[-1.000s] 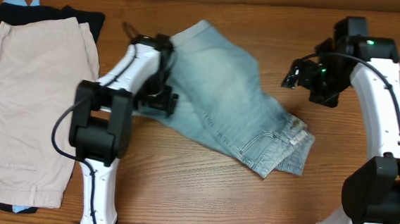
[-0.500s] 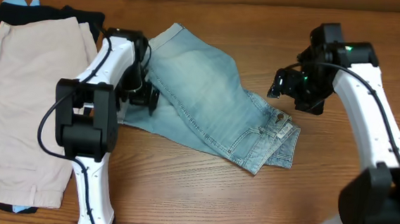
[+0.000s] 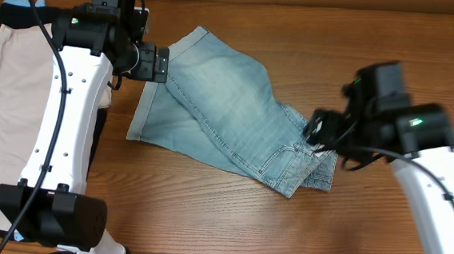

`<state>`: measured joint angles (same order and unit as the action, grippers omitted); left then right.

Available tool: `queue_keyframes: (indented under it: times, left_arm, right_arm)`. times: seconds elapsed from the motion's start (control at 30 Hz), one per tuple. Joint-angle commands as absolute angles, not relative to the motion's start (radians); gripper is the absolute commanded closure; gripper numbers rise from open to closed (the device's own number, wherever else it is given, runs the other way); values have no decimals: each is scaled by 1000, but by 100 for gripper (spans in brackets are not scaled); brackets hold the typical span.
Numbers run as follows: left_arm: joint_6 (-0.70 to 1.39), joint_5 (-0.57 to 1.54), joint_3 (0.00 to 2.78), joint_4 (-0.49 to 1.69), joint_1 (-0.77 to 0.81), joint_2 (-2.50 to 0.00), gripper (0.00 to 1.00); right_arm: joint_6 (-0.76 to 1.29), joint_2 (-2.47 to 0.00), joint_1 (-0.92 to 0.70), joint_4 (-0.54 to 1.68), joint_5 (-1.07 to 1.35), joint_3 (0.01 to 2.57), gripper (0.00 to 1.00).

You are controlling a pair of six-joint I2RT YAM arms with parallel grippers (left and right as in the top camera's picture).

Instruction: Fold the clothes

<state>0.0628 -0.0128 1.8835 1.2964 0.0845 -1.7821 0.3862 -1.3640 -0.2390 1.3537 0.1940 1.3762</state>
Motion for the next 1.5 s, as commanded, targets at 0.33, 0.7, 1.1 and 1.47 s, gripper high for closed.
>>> queue_keyframes:
  times: [0.33, 0.7, 1.1, 1.47]
  left_arm:
    - [33, 1, 1853, 1251, 80, -1820, 0]
    - [34, 1, 1853, 1264, 86, -1820, 0]
    - [49, 1, 1853, 1272, 95, -1820, 0]
    - [61, 6, 1854, 1316, 95, -1817, 3]
  right_arm:
    - [529, -1388, -442, 895, 231, 778, 21]
    - [528, -1468, -441, 756, 179, 688, 32]
    - [557, -1472, -436, 668, 93, 691, 96]
    - [628, -1198, -403, 986, 91, 827, 96]
